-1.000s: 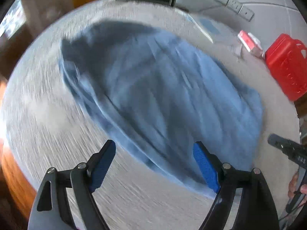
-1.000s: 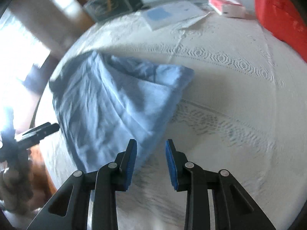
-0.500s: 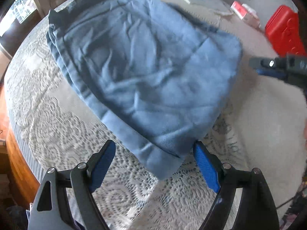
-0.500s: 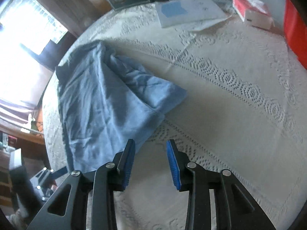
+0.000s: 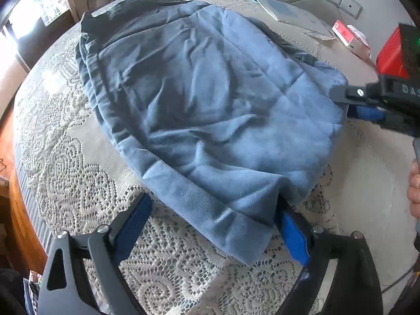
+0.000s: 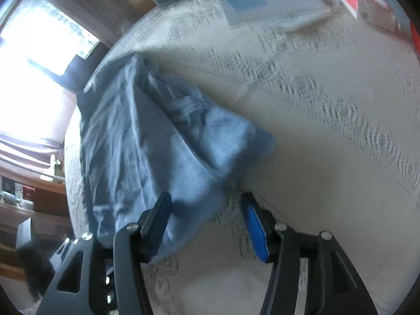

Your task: Fold clothes

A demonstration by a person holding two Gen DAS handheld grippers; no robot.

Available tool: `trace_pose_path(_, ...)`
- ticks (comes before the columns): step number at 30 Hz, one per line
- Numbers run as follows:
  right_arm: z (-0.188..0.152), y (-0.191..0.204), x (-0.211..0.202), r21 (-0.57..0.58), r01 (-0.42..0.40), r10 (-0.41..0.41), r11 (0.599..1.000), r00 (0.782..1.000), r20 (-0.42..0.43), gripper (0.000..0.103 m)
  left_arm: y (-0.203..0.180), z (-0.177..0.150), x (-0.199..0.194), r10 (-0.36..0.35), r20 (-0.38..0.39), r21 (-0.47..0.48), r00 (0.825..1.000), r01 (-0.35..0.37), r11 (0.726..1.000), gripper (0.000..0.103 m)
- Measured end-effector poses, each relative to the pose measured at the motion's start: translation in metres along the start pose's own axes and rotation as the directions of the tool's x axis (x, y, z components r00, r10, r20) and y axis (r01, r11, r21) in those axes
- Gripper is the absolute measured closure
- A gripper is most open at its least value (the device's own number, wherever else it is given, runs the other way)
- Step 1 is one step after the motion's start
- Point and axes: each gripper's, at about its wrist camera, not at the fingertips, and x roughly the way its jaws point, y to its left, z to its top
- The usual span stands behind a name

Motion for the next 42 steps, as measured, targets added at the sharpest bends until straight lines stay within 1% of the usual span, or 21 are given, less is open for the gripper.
trace_pose_path(1, 0.0, 0.004, 0.002, -0.027, 0.025, -0.025, 0.999, 1.0, 0.004, 0.051, 0.0, 0.002, 0.001, -0.003, -0.004, 0.007, 1.0, 0.003, 1.0, 0.016)
trace_pose_path(2, 0.001, 0.008, 0.004, -0.05, 0.045, -0.045, 0.998, 0.999, 0.005, 0.068, -0.001, 0.005, -0.001, -0.014, -0.004, 0.023, 1.0, 0.014, 1.0, 0.035)
trace_pose_path(3, 0.0, 0.011, 0.006, -0.057, 0.047, -0.048, 0.997, 0.999, -0.004, 0.085, -0.002, 0.009, -0.003, -0.029, -0.008, 0.034, 1.0, 0.029, 0.999, 0.061)
trace_pose_path(4, 0.0, 0.013, 0.008, -0.064, 0.05, -0.051, 0.997, 0.999, -0.014, 0.091, -0.003, 0.012, -0.005, -0.045, -0.014, 0.043, 0.999, 0.046, 0.998, 0.07)
trace_pose_path(5, 0.0, 0.016, 0.01, -0.068, 0.048, -0.05, 0.997, 0.999, -0.021, 0.093, -0.004, 0.015, -0.008, -0.043, -0.004, 0.049, 0.999, 0.043, 0.998, 0.079)
trace_pose_path(6, -0.001, 0.018, 0.008, -0.063, 0.034, -0.035, 0.997, 0.999, -0.02, 0.094, -0.004, 0.018, -0.012, -0.036, 0.01, 0.054, 0.999, 0.036, 0.998, 0.085)
trace_pose_path(7, -0.002, 0.019, 0.006, -0.055, 0.018, -0.019, 0.998, 1.0, -0.018, 0.095, -0.003, 0.02, -0.018, -0.036, 0.028, 0.061, 0.999, 0.035, 0.998, 0.087)
trace_pose_path(10, -0.003, 0.024, -0.011, -0.017, -0.044, 0.045, 0.999, 0.999, 0.016, 0.096, 0.003, 0.027, -0.038, -0.043, 0.081, 0.081, 0.996, 0.036, 0.996, 0.091)
trace_pose_path(12, -0.006, 0.032, -0.032, -0.009, -0.074, 0.075, 0.997, 0.995, 0.065, 0.096, 0.007, 0.03, -0.063, -0.045, 0.136, 0.097, 0.99, 0.032, 0.995, 0.091)
trace_pose_path(14, -0.014, 0.041, -0.054, -0.007, -0.109, 0.11, 0.994, 0.988, 0.113, 0.097, 0.014, 0.027, -0.09, -0.051, 0.184, 0.11, 0.982, 0.031, 0.993, 0.091)
trace_pose_path(17, -0.032, 0.058, -0.089, -0.019, -0.165, 0.165, 0.986, 0.97, 0.178, 0.097, 0.027, 0.017, -0.131, -0.059, 0.241, 0.127, 0.969, 0.029, 0.991, 0.091)
trace_pose_path(20, -0.054, 0.078, -0.109, -0.028, -0.207, 0.209, 0.978, 0.956, 0.207, 0.097, 0.039, 0.01, -0.151, -0.066, 0.252, 0.129, 0.965, 0.034, 0.991, 0.091)
trace_pose_path(22, -0.063, 0.085, -0.116, -0.038, -0.207, 0.211, 0.978, 0.954, 0.213, 0.097, 0.048, 0.01, -0.15, -0.068, 0.241, 0.125, 0.968, 0.038, 0.991, 0.091)
trace_pose_path(24, -0.064, 0.091, -0.114, -0.044, -0.195, 0.2, 0.98, 0.956, 0.213, 0.097, 0.055, 0.011, -0.145, -0.075, 0.222, 0.119, 0.972, 0.049, 0.992, 0.091)
trace_pose_path(26, -0.063, 0.098, -0.11, -0.048, -0.179, 0.186, 0.983, 0.959, 0.215, 0.097, 0.065, 0.009, -0.146, -0.075, 0.219, 0.125, 0.973, 0.048, 0.991, 0.091)
trace_pose_path(28, -0.057, 0.108, -0.108, -0.063, -0.158, 0.169, 0.985, 0.96, 0.223, 0.097, 0.076, 0.008, -0.149, -0.087, 0.223, 0.131, 0.971, 0.058, 0.99, 0.091)
trace_pose_path(31, -0.044, 0.125, -0.106, -0.093, -0.134, 0.153, 0.987, 0.959, 0.24, 0.097, 0.093, 0.02, -0.148, -0.096, 0.247, 0.146, 0.964, 0.061, 0.987, 0.091)
trace_pose_path(33, -0.03, 0.136, -0.103, -0.113, -0.12, 0.146, 0.986, 0.955, 0.26, 0.097, 0.106, 0.034, -0.146, -0.106, 0.252, 0.152, 0.962, 0.069, 0.986, 0.091)
trace_pose_path(37, 0.002, 0.158, -0.094, -0.112, -0.109, 0.138, 0.988, 0.948, 0.286, 0.097, 0.132, 0.07, -0.139, -0.13, 0.262, 0.163, 0.956, 0.089, 0.983, 0.091)
trace_pose_path(42, 0.051, 0.181, -0.068, -0.113, -0.094, 0.124, 0.989, 0.946, 0.3, 0.097, 0.167, 0.119, -0.123, -0.152, 0.25, 0.173, 0.956, 0.11, 0.979, 0.091)
